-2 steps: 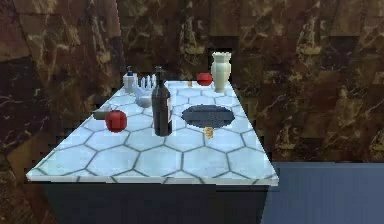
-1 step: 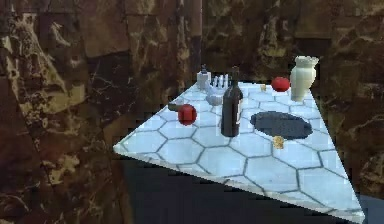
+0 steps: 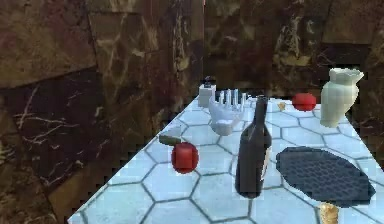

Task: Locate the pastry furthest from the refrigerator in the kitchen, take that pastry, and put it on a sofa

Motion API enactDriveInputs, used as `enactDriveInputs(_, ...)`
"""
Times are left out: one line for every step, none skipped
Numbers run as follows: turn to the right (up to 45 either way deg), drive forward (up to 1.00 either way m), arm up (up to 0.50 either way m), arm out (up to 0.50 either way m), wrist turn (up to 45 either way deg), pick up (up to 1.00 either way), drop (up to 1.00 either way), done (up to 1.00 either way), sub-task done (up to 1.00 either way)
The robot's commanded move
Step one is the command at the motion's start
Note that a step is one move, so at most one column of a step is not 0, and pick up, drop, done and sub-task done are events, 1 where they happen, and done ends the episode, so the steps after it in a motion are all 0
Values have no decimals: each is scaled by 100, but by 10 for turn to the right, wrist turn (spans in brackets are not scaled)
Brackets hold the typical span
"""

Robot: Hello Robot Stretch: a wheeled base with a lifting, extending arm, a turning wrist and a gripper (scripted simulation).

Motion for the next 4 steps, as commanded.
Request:
enactDriveInputs(-450, 0, 0, 0, 0, 0, 0, 0, 0)
enactDriveInputs(-420, 0, 0, 0, 0, 0, 0, 0, 0)
enactDriveInputs(0, 0, 50, 0, 0, 0, 0, 0, 0)
enactDriveInputs(0, 0, 38, 0, 0, 0, 0, 0, 0)
